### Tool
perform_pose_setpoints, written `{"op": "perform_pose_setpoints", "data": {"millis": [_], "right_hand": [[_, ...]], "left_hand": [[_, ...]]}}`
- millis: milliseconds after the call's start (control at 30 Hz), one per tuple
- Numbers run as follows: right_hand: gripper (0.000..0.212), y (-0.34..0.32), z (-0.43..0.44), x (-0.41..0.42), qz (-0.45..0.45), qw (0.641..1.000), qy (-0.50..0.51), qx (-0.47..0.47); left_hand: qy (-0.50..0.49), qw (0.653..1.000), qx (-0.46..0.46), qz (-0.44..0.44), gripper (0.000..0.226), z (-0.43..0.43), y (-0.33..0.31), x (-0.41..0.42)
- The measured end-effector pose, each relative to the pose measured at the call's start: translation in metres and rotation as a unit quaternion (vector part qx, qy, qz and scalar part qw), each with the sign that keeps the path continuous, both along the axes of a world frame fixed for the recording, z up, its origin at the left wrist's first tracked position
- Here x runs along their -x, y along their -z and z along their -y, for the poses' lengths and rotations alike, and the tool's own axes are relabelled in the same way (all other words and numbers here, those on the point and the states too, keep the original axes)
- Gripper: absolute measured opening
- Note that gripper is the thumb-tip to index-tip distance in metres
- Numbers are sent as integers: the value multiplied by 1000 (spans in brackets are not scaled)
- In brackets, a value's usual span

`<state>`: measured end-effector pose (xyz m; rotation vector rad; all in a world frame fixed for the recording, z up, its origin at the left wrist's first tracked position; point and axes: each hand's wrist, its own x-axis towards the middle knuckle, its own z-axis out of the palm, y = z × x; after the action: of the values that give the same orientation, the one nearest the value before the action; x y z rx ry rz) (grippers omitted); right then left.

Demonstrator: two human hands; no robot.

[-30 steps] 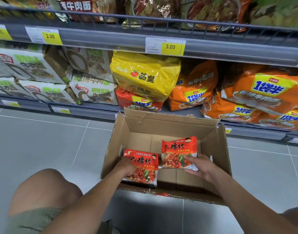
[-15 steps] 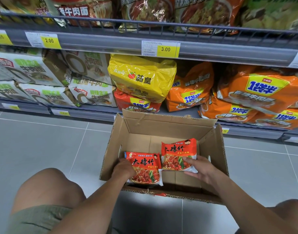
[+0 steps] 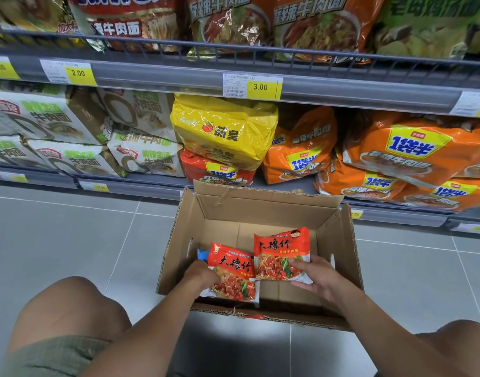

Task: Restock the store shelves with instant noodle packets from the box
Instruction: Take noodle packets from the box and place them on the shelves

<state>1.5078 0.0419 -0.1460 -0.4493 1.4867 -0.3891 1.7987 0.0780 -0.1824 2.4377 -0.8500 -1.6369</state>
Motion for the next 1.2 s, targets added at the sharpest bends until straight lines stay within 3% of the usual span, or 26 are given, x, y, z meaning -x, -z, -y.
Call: {"op": "perform_pose_setpoints", "data": {"millis": [200,333,500,733,1033,1200], "right_hand": [[38,-12,0,-5,0,1000,-2,6],[39,-37,0,-5,-3,1000,10,10],[40,-119,-7,-1,6,1000,24,10],[31,-291,-6,1,17,999,38,30],[30,-535,-22,15,49,996,45,54],[48,-636,-32,42,68,992,91,62]], "left_hand": [[-30,995,9,-99,27,4,-20,7],[-40,994,50,-92,29,5,-48,9],[-54,990,84,-95,30,1,-127,3],[-50,989,102,-90,26,12,-295,-2],[-68,974,133,-170,21,12,-551,11],[-84,958,168,-218,11,1,-676,29]]}}
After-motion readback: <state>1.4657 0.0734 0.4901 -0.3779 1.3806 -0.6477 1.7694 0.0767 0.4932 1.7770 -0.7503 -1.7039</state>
